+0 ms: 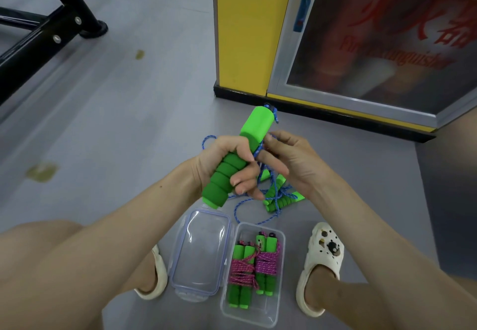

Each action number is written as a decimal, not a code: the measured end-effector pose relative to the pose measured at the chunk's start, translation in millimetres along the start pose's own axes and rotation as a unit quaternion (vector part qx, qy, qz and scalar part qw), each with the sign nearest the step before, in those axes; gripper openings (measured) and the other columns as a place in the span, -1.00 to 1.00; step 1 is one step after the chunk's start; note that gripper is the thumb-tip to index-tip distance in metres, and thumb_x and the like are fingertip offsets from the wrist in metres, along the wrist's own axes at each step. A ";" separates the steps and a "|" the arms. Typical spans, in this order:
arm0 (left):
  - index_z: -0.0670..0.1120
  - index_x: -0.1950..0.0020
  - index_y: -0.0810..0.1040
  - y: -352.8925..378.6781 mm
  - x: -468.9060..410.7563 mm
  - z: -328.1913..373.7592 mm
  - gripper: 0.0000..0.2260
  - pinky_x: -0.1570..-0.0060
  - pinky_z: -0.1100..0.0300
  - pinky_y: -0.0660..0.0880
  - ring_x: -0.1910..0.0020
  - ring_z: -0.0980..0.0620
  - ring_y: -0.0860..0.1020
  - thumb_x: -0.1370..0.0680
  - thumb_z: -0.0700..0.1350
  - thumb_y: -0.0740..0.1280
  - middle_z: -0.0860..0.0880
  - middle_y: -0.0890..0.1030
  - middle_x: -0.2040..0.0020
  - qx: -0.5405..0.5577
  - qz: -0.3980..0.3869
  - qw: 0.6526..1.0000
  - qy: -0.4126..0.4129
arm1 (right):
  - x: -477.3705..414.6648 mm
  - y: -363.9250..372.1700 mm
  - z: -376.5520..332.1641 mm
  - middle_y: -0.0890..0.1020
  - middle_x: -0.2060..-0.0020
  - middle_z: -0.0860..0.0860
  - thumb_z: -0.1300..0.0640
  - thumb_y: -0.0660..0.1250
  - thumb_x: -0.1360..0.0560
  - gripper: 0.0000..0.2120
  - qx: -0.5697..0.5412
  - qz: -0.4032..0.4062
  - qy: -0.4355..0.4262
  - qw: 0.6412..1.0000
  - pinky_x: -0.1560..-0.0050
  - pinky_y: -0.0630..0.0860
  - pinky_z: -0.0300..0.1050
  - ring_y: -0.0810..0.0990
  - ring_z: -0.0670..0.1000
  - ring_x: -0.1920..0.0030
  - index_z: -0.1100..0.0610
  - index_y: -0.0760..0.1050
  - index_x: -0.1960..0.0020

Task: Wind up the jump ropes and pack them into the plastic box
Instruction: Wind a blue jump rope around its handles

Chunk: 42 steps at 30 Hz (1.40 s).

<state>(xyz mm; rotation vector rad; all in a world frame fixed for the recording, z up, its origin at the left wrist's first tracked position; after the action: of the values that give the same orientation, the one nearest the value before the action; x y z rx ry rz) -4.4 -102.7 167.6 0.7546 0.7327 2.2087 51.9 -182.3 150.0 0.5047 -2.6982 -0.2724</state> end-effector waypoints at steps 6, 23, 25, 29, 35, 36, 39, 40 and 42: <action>-0.39 -0.45 0.21 17.9 -6.9 18.7 -0.43 -0.27 -0.18 0.39 -0.19 -0.36 0.50 -0.44 -0.29 0.15 -0.45 0.55 -0.11 0.199 -0.139 0.964 0.109 | 10.8 21.9 -2.3 0.65 0.15 0.10 0.23 0.07 -0.55 -0.58 0.087 -0.018 -0.018 0.996 0.16 0.59 -0.18 0.63 -0.03 0.17 0.35 0.28 -0.37; -0.02 0.19 0.39 -42.0 7.6 40.5 -0.82 0.08 0.20 0.35 0.18 0.10 0.40 -0.26 -0.18 0.30 0.03 0.47 0.19 -0.349 0.331 0.875 0.059 | 2.2 3.8 21.9 0.57 0.37 0.04 0.21 0.43 -0.45 -0.97 0.261 -0.027 0.027 0.965 0.37 0.38 -0.31 0.44 -0.15 0.44 0.16 0.64 0.12; -0.02 0.30 0.32 -46.3 7.6 36.3 -0.84 -0.32 0.02 0.24 0.06 0.08 0.46 -0.28 -0.10 0.30 -0.02 0.48 0.22 -0.476 0.332 0.814 -0.016 | -0.9 -1.3 13.2 0.62 0.30 0.04 0.22 0.42 -0.45 -0.94 0.273 -0.013 0.004 0.962 0.32 0.40 -0.36 0.49 -0.19 0.39 0.17 0.63 0.08; 0.04 0.25 0.38 -55.9 6.8 25.5 -0.86 -0.48 0.01 -0.18 -0.06 0.04 0.48 -0.33 0.00 0.34 0.06 0.53 0.21 -0.585 0.311 0.744 -0.088 | -2.0 -5.1 -1.5 0.68 0.13 0.10 0.26 0.37 -0.49 -0.85 0.241 -0.003 -0.032 0.970 0.06 0.50 -0.27 0.57 -0.14 0.16 0.21 0.62 -0.05; -0.30 -0.23 0.41 -39.8 7.4 0.4 -0.66 -0.21 0.13 0.46 -0.08 -0.04 0.63 -0.47 -0.22 0.21 -0.20 0.67 0.21 -0.327 0.205 0.915 -0.120 | -2.6 -4.6 -7.0 0.59 0.28 0.01 0.24 0.32 -0.53 -0.91 0.249 0.002 -0.059 0.967 0.26 0.43 -0.42 0.48 -0.26 0.38 0.21 0.59 0.02; -0.31 -0.24 0.39 -37.1 7.5 -1.8 -0.58 -0.24 0.07 0.45 -0.05 -0.12 0.64 -0.41 -0.20 0.20 -0.25 0.64 0.30 -0.292 0.199 0.929 -0.109 | -3.0 -5.4 -7.3 0.57 0.31 0.00 0.24 0.31 -0.53 -0.92 0.238 0.008 -0.055 0.970 0.26 0.43 -0.41 0.48 -0.25 0.39 0.19 0.58 0.05; -0.30 -0.10 0.58 -31.4 3.3 -1.9 -0.56 -0.21 -0.02 0.46 0.22 -0.24 0.65 -0.32 -0.15 0.15 -0.20 0.49 0.55 -0.194 0.162 0.965 -0.071 | -3.0 -7.8 -6.8 0.54 0.38 -0.01 0.24 0.31 -0.53 -0.88 0.180 0.027 -0.041 0.982 0.21 0.44 -0.31 0.48 -0.15 0.36 0.12 0.57 0.16; -0.30 -0.01 0.63 -27.2 1.8 -1.4 -0.59 -0.14 -0.02 0.50 0.34 -0.21 0.63 -0.30 -0.15 0.15 -0.19 0.45 0.59 -0.152 0.141 0.977 -0.054 | -3.2 -7.4 -4.2 0.55 0.39 0.00 0.23 0.30 -0.53 -0.87 0.144 0.023 -0.030 0.989 0.19 0.43 -0.26 0.47 -0.09 0.33 0.12 0.57 0.18; -0.30 0.08 0.66 -13.1 -1.1 -0.1 -0.61 0.09 0.03 0.58 0.48 -0.14 0.57 -0.25 -0.15 0.19 -0.17 0.43 0.61 -0.078 0.085 0.993 -0.028 | -5.3 -4.4 3.8 0.57 0.34 0.06 0.22 0.31 -0.52 -0.88 0.070 0.012 -0.010 0.997 0.11 0.43 -0.13 0.46 0.03 0.27 0.15 0.58 0.18</action>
<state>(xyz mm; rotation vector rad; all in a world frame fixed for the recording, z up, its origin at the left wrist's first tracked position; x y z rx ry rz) 1.7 -95.6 158.3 0.8209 0.4758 2.3548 56.3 -183.9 143.7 0.5120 -2.7546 -0.0835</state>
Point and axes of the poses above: each hand's wrist, its own x-axis away from the middle knuckle, its own y-axis out of the palm, z = x × y, the point moved 7 cm from there along -x, towards the middle knuckle
